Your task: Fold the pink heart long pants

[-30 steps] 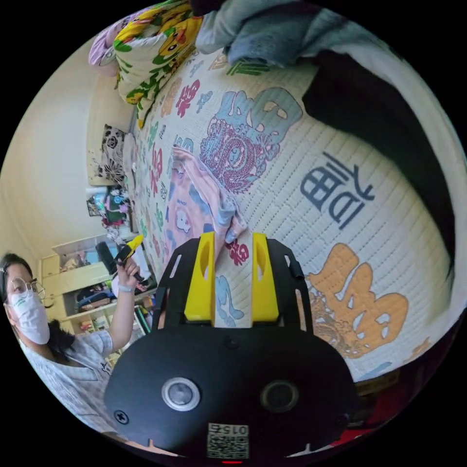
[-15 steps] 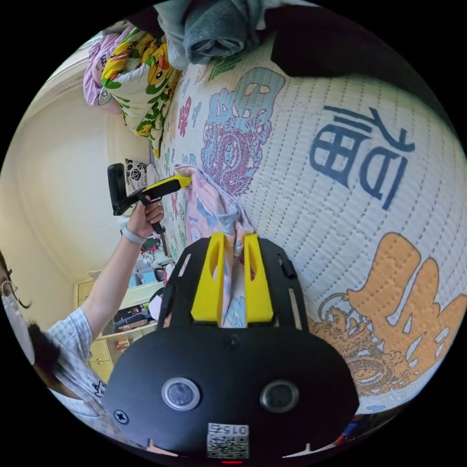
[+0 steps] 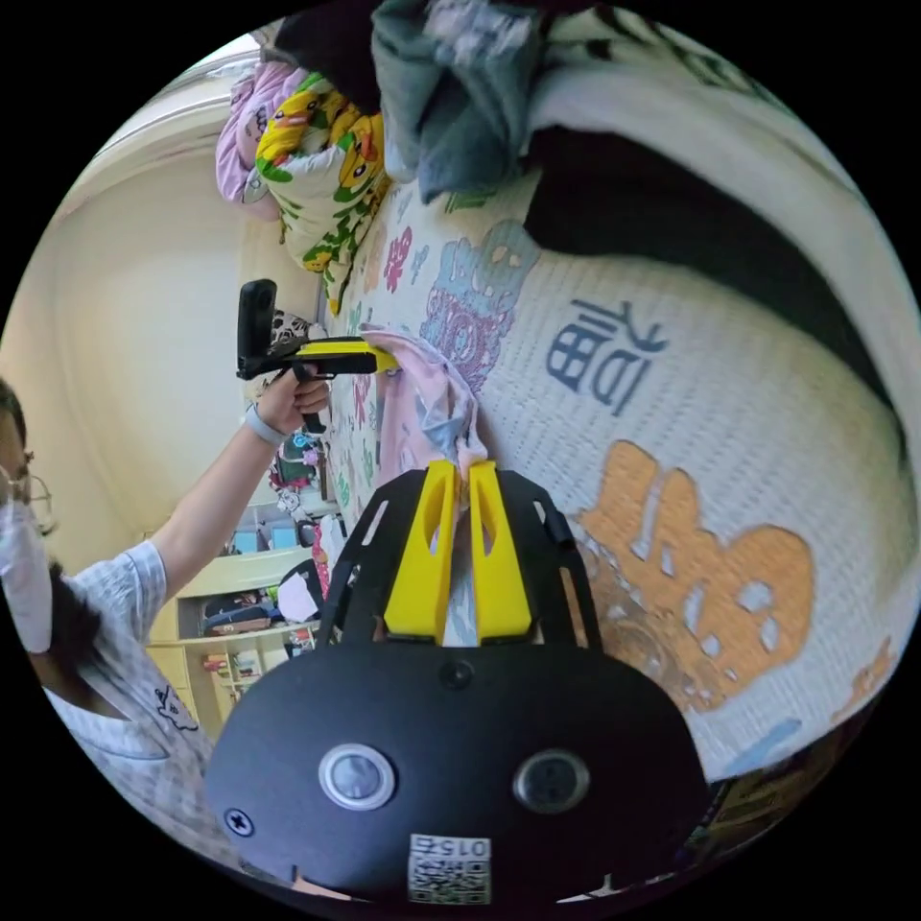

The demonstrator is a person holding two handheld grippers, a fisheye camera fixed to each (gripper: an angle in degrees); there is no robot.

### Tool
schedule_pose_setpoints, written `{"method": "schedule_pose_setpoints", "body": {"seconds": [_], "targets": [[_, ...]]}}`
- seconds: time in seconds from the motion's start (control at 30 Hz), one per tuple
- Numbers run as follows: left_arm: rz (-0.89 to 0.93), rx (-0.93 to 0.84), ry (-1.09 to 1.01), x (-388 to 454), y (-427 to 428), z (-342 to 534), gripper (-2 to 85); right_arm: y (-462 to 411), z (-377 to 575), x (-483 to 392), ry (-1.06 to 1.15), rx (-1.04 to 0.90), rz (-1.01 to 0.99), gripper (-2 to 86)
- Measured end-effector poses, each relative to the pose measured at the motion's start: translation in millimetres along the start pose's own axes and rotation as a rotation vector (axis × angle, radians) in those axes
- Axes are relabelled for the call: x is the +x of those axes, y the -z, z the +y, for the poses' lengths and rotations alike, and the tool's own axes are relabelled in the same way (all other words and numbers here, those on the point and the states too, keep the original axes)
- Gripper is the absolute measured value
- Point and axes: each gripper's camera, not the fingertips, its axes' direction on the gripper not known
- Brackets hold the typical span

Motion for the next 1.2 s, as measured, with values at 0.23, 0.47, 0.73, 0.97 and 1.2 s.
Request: {"method": "schedule_pose_setpoints", "body": {"seconds": [0.23,0.47,0.73,0.97,1.2], "targets": [[0.197,0.308,-0.272,78,50,-51,-0.2,123,59,8,-0.031,0.258,0.119,1.5],[0.234,0.482,-0.322,78,113,29,-0.3,84,120,-78,0.363,0.180,0.020,1.8],[0.267,0.744,-0.053,41,140,321,-0.4,-113,235,-162,0.677,-0.168,-0.239,1.7],[0.309,0.914,0.235,17,94,524,-0.4,-316,358,-203,0.861,-0.403,-0.080,1.9],[0.406,1.019,0.501,-18,19,679,-0.3,-480,452,-218,1.032,-0.582,0.169,2.3]]}}
